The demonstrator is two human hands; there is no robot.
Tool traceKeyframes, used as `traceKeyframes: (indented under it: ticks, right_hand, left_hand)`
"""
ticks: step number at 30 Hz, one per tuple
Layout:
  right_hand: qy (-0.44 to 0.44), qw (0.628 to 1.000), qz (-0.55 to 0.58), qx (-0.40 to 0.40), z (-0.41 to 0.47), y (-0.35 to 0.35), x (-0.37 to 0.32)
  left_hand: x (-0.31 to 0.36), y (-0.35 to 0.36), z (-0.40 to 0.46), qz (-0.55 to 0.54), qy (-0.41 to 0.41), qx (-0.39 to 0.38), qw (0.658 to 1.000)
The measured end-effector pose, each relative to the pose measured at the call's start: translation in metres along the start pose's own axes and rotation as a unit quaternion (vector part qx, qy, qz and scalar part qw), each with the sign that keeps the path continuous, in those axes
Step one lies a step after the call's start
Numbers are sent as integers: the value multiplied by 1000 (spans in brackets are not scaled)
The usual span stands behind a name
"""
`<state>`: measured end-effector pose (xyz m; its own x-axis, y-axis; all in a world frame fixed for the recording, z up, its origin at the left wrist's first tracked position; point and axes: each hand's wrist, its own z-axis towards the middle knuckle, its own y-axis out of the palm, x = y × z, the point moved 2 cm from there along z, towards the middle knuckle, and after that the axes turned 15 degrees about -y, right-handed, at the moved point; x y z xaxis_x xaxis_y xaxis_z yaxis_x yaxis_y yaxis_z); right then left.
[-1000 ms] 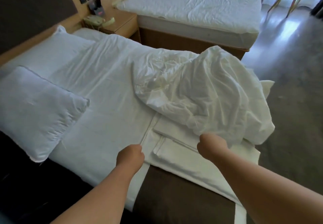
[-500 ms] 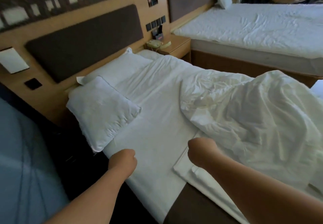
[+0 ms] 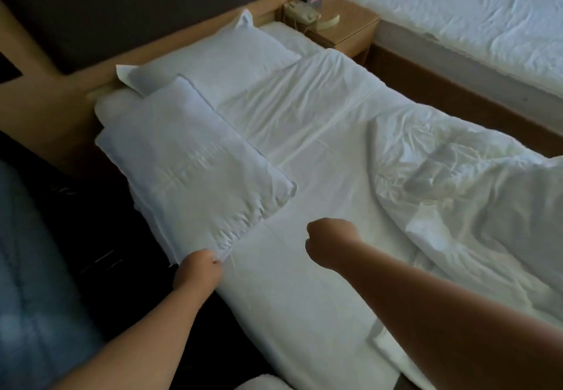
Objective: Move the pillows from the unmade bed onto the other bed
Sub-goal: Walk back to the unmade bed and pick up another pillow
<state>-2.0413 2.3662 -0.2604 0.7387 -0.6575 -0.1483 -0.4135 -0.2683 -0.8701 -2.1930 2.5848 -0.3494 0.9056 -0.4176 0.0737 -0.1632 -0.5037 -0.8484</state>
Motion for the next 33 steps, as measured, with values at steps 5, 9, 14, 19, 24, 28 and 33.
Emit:
traceKeyframes:
  ticks: [5,9,14,19,24,28,33]
  right_hand:
    - [-9,1000,2,-8,90,-21,-33]
    - [-12,1000,-6,-20,121,-20,-48]
    - [-13,1000,5,-22,121,-26,-54]
    - [-36,999,9,7,105,-37,-53]
    - [-31,999,16,23,104,-42,-53]
    - [-6,1000,2,22,141,-53,-58]
    - [27,999,15,31,235,-84,-83]
  left_hand:
    - [-36,-21,78,-46,-77,-4,996]
    - [-34,-29,90,-42,-65,-28,997]
    - [-37,-38,73,-39,-65,-37,996]
    - [-54,-67,49,-48,-60,14,997]
    - [-73,-96,45,-8,-57,56,997]
    - [-77,-112,98,-20,-57,39,997]
    - [-67,-115,220,-166,-113,-87,976]
